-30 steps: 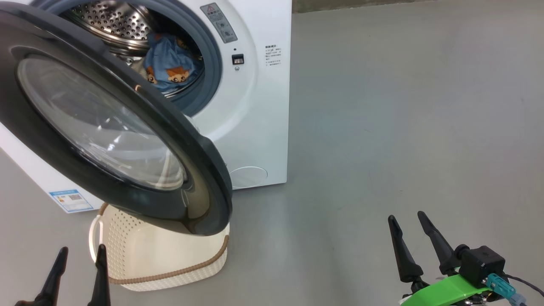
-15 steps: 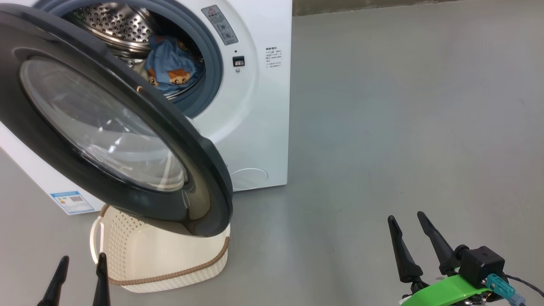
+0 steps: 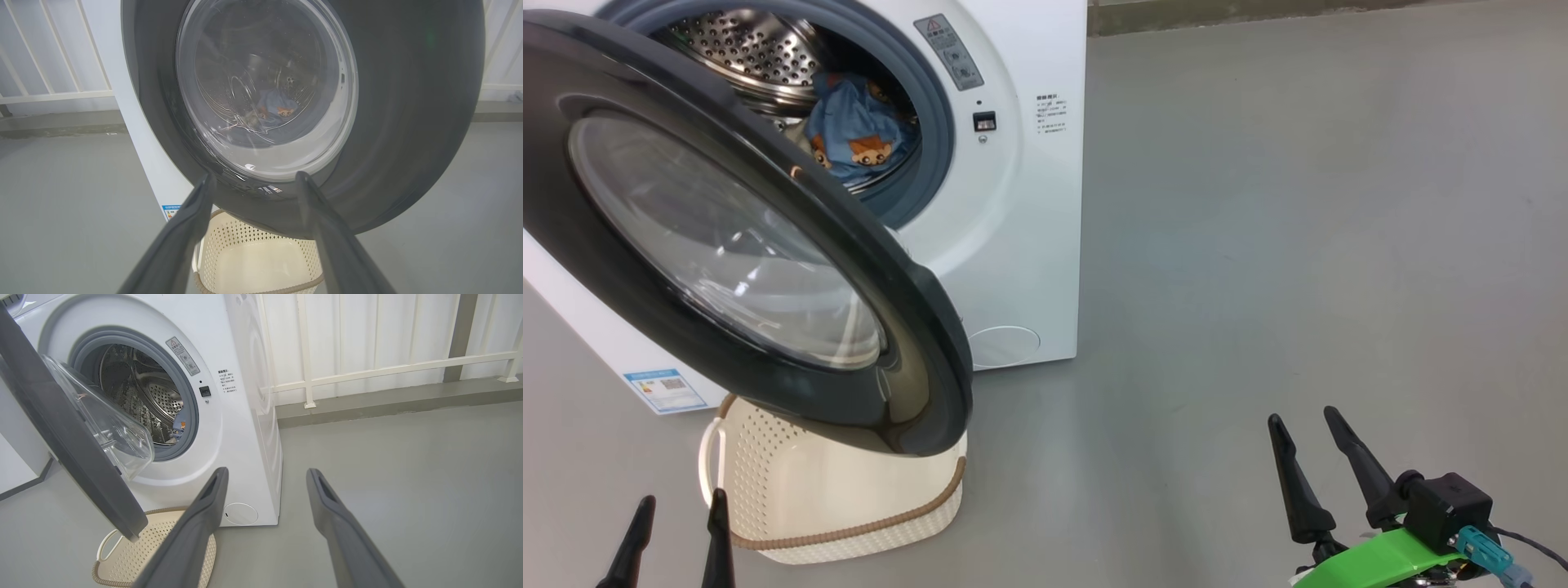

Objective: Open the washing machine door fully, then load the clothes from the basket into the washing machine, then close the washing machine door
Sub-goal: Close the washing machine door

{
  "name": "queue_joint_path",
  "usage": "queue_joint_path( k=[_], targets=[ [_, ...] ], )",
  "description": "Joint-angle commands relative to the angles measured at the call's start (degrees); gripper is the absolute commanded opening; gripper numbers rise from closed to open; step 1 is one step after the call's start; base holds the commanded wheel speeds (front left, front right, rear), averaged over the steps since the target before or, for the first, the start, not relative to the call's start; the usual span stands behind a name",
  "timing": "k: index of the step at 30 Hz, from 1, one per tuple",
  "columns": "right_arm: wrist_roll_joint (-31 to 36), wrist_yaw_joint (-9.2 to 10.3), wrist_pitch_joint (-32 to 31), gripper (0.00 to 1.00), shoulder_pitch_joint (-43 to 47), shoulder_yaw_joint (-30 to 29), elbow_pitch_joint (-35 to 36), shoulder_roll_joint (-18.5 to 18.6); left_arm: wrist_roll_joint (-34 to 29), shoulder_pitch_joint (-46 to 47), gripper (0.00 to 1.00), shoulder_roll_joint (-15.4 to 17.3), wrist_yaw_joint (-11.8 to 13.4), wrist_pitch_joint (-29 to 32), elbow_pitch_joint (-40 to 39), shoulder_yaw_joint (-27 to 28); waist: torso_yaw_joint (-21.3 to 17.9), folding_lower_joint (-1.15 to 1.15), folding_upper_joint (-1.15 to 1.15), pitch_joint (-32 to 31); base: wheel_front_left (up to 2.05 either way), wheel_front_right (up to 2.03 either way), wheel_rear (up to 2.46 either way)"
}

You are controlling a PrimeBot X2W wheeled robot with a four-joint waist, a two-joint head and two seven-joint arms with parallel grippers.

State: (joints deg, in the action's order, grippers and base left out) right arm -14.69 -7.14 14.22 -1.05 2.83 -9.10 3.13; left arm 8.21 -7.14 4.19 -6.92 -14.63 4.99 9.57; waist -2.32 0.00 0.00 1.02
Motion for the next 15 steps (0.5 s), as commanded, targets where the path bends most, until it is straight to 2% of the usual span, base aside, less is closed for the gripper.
queue_joint_path(
  k=[1,2,4,10,15],
  targets=[
    [-0.1,-0.35,0.0,0.67,-0.3,1.5,1.4,0.3,-0.5,0.9,1.0,0.6,-0.3,-0.4,-1.2,2.1,0.0,0.0,0.0,0.0,0.0,0.0,0.0],
    [-0.1,-0.35,0.0,0.39,-0.2,1.5,1.4,0.3,-0.5,0.9,1.0,0.5,-0.3,-0.4,-1.2,2.1,0.0,0.0,0.0,0.0,0.0,0.0,0.0],
    [-0.2,-0.35,0.1,0.0,-0.1,1.6,1.4,0.3,-0.6,0.9,1.0,0.5,-0.3,-0.4,-1.1,2.2,-0.1,0.0,0.0,0.0,0.0,0.0,0.0],
    [-0.8,-0.35,0.2,0.0,0.1,1.1,1.3,0.2,-0.2,0.9,1.0,0.2,-0.3,-0.4,-0.9,2.8,-0.2,0.0,0.0,0.0,0.0,0.0,0.0],
    [-1.5,-0.35,0.5,0.0,-0.7,0.9,4.5,0.1,-0.1,1.0,1.0,0.0,-0.4,-0.4,-1.0,3.1,-0.3,0.0,0.0,0.2,0.0,0.0,0.0]
  ],
)
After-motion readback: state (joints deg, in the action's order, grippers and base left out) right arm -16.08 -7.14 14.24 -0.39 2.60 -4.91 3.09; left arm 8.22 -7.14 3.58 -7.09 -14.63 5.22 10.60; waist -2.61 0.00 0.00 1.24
